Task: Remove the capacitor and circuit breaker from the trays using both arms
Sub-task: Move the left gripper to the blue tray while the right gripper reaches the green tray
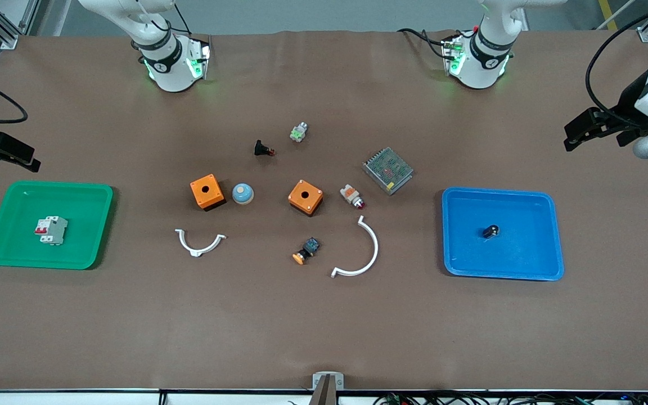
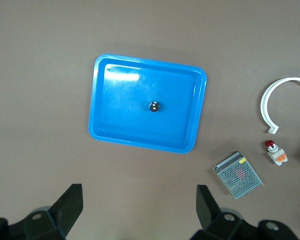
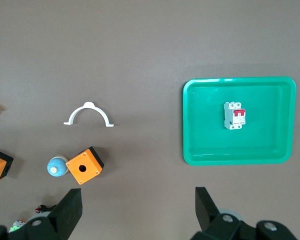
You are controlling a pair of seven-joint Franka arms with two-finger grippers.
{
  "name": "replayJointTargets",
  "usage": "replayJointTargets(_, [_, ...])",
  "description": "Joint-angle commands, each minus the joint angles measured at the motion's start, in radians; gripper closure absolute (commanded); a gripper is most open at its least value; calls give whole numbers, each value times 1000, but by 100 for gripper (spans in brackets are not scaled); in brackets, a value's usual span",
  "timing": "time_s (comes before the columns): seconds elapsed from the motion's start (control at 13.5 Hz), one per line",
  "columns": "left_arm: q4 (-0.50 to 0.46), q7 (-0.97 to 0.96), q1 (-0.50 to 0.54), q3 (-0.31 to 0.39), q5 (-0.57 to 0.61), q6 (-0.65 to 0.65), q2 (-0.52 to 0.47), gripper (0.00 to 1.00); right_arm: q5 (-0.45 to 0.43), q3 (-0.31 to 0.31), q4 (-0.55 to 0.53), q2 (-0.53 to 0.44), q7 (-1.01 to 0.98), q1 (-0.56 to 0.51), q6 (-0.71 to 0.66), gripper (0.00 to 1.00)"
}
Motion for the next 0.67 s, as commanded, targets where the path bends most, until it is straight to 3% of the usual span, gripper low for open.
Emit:
replayJointTargets(0.0, [7, 20, 21, -1, 10, 0, -4, 0, 13, -3, 26, 11, 13, 3, -7, 0])
replayJointTargets(0.22, [8, 22, 35, 0, 5, 4, 3, 0, 13, -4, 26, 11, 13, 3, -4, 0])
replayJointTargets(0.59, [-4, 112, 81, -1, 13, 76, 95, 0, 15, -4, 26, 15, 13, 4, -3, 0])
